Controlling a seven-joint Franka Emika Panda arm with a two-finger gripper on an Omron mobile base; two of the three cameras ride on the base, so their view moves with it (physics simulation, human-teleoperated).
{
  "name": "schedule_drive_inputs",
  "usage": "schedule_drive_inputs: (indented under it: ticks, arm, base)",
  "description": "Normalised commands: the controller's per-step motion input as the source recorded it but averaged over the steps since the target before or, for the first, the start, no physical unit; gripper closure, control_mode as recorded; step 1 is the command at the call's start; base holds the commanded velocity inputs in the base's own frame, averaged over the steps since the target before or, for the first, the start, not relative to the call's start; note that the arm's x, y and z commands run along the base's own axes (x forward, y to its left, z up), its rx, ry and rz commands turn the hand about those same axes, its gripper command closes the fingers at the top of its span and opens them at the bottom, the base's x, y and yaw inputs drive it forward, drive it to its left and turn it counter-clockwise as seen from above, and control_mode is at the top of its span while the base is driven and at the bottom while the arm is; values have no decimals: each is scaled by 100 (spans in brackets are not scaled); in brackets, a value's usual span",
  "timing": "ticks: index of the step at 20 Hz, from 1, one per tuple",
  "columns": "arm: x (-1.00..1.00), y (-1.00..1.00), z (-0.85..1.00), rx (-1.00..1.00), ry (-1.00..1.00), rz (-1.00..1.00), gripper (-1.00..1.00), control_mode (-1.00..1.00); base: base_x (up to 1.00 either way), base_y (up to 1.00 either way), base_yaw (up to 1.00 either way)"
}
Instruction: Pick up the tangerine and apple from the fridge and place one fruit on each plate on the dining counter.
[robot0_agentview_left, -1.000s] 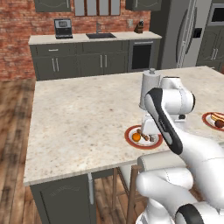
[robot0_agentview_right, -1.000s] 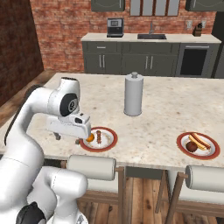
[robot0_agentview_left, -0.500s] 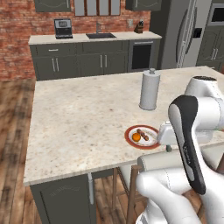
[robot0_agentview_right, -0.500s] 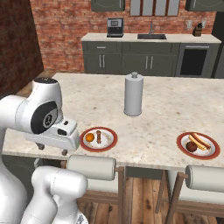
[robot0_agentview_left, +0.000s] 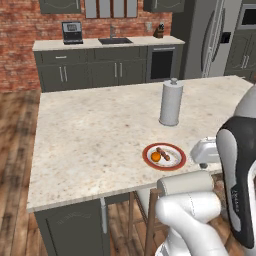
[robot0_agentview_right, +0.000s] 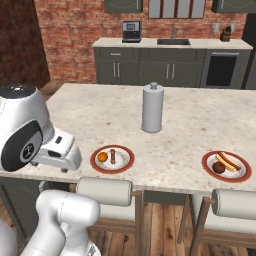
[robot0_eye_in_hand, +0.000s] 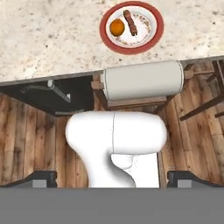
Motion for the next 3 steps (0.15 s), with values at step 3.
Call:
schedule_drive_inputs:
  ticks: [3]
  arm:
    - [-2, 0, 14, 0, -16, 0, -100, -100]
  base:
    - [0, 0, 0]
